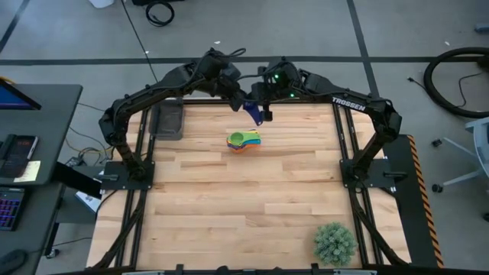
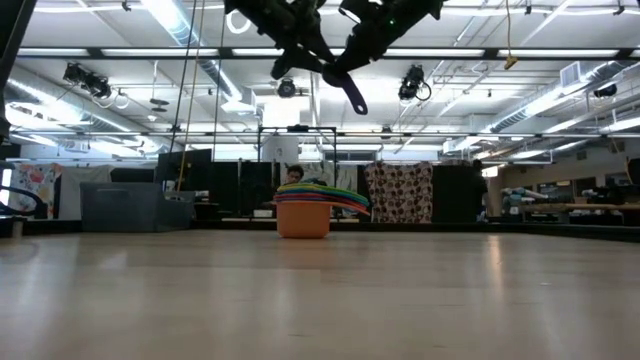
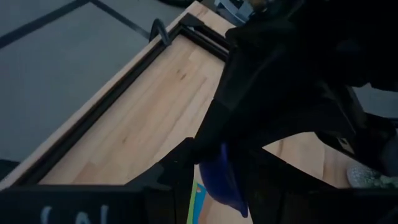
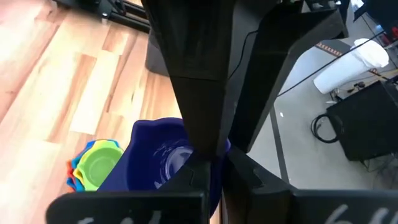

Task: Nest measuring cups in basket
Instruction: Stack the violet measuring cup on top of the green measuring cup

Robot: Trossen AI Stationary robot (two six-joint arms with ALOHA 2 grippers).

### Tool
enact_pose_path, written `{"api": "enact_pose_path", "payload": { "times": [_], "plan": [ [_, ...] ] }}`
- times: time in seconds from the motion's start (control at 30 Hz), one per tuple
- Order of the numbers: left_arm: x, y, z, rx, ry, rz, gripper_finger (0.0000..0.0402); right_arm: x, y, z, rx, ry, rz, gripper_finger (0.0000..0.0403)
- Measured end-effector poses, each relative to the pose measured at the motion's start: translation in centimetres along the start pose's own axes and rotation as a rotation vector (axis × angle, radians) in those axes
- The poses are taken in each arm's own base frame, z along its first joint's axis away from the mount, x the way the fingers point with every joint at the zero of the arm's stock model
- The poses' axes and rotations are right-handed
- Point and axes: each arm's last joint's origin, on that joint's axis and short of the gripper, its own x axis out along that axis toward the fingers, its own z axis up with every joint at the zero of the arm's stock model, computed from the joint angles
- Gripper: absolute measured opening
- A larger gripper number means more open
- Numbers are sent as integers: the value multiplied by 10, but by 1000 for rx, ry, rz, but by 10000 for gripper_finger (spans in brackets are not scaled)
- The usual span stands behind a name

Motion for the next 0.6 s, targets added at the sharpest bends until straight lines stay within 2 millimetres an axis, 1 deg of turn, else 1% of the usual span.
{"api": "enact_pose_path", "payload": {
  "times": [0.27, 0.6],
  "plan": [
    [1, 0, -8, -41, 73, 9, 126, 0, -2, 0, -1, 13, -37, 21],
    [3, -2, -8, -24, 61, 33, 126, -1, -2, 0, -3, 3, -24, 21]
  ]
}}
